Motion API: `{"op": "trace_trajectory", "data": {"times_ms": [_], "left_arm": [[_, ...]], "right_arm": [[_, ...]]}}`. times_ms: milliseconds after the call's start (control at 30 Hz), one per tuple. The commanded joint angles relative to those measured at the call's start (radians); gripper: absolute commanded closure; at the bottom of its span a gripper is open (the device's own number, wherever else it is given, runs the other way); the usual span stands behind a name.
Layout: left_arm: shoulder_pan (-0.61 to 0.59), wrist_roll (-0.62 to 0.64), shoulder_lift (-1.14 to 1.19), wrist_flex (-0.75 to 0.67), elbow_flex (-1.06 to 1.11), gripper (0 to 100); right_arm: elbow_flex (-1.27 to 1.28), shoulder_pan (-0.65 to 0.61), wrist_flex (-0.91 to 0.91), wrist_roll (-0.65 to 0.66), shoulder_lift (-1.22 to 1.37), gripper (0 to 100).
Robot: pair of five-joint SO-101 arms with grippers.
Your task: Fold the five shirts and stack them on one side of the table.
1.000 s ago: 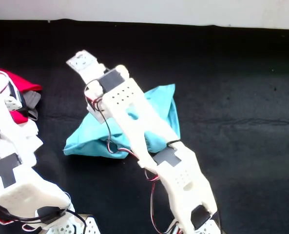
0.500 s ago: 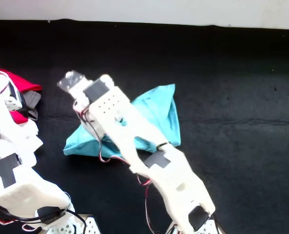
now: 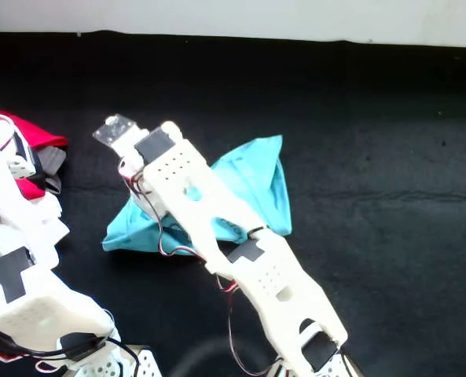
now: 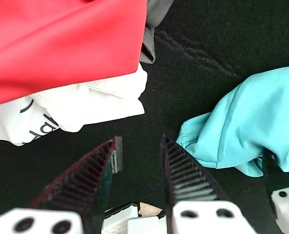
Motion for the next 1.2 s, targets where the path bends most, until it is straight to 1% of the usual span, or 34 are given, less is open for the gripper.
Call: {"op": "trace_trajectory", "data": {"times_ms": [0, 67, 167, 267, 333, 433, 533, 600, 767, 867, 967, 1167], "left_arm": [[-0.005, -0.006, -0.048, 0.003, -0.004, 86], [-0.005, -0.006, -0.048, 0.003, -0.004, 86], [-0.005, -0.006, -0.048, 0.003, -0.004, 86], [-0.002, -0.006, -0.048, 0.003, -0.004, 86], [0.002, -0.006, -0.048, 0.003, -0.007, 86], [0.041, -0.006, -0.048, 0.003, -0.01, 86], [0.099, -0.006, -0.048, 0.003, -0.005, 86], [0.145, -0.005, -0.048, 0.003, -0.005, 86], [0.254, -0.005, -0.048, 0.002, -0.004, 86], [0.289, -0.005, -0.048, 0.002, -0.002, 86], [0.312, -0.005, -0.045, 0.002, -0.001, 86], [0.323, -0.005, 0.05, 0.002, -0.004, 86]], "right_arm": [[-0.122, 0.019, 0.041, 0.003, -0.01, 98.8], [-0.166, 0.025, 0.047, 0.003, -0.012, 99.3], [-0.239, 0.071, 0.047, 0.003, -0.047, 99.3], [-0.3, 0.16, 0.047, 0.008, -0.136, 99.3], [-0.323, 0.239, 0.045, 0.008, -0.216, 99.3], [-0.318, 0.377, 0.045, 0.009, -0.332, 99.3], [-0.228, 0.487, 0.045, 0.009, -0.412, 99.3], [-0.119, 0.527, 0.045, 0.011, -0.447, 99.2], [0.168, 0.549, 0.045, 0.012, -0.519, 99.2], [0.295, 0.558, 0.045, 0.012, -0.573, 99.2], [0.364, 0.621, 0.044, 0.014, -0.654, 99.2], [0.449, 0.842, 0.044, 0.207, -0.779, 99.2]]}}
